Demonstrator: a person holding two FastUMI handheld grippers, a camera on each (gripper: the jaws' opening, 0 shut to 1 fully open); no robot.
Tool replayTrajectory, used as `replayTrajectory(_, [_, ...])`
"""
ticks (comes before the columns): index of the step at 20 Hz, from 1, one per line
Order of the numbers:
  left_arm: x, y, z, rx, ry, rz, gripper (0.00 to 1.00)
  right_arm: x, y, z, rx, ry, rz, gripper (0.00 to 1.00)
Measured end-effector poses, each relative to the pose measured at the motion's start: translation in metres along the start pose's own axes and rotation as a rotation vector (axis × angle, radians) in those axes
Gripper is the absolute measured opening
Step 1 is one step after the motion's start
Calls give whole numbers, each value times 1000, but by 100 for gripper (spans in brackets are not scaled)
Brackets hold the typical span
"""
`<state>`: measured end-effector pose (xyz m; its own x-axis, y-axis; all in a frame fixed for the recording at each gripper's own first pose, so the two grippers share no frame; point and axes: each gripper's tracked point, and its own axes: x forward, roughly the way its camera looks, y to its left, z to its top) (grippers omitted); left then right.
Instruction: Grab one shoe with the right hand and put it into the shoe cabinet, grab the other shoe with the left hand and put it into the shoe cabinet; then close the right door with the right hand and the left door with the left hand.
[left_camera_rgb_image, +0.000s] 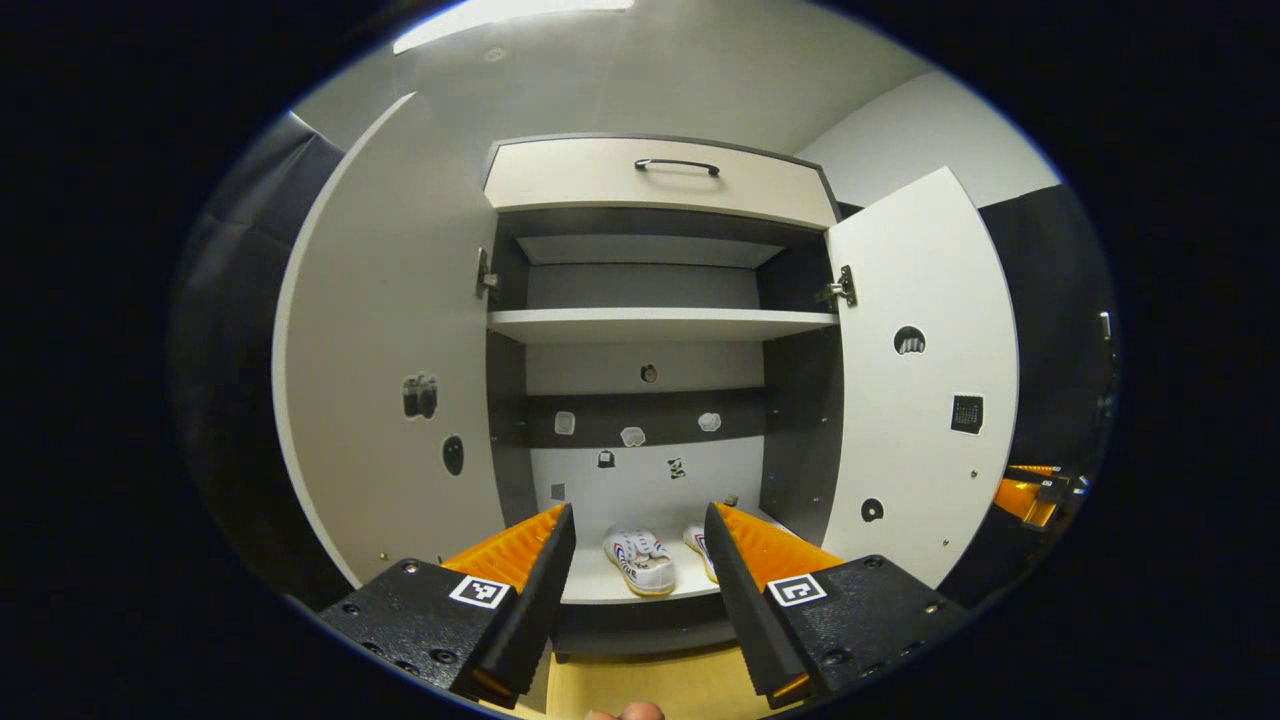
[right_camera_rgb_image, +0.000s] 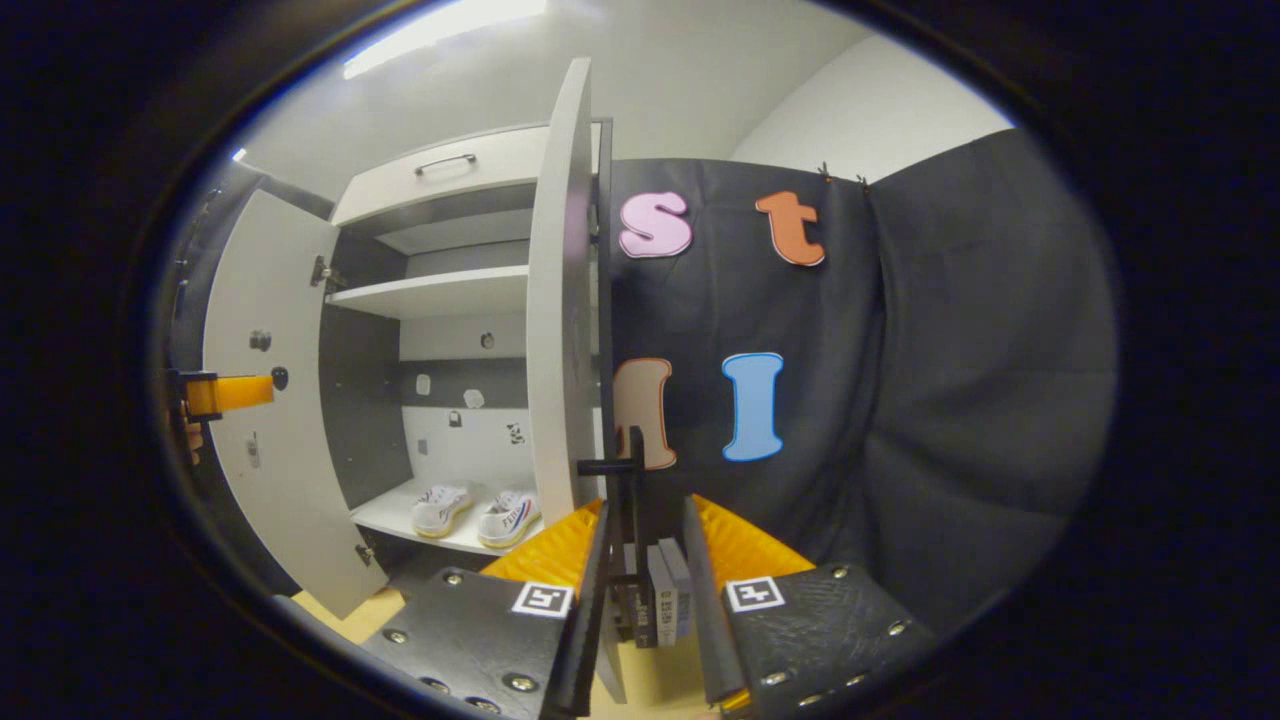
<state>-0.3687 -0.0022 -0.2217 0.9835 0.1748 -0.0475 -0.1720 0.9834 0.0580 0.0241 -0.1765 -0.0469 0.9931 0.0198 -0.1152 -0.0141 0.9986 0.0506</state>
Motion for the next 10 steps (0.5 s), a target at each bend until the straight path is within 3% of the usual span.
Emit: replayTrajectory(10, [-7, 22, 2, -31, -20, 58, 79, 4, 5, 0, 34, 18, 65, 41])
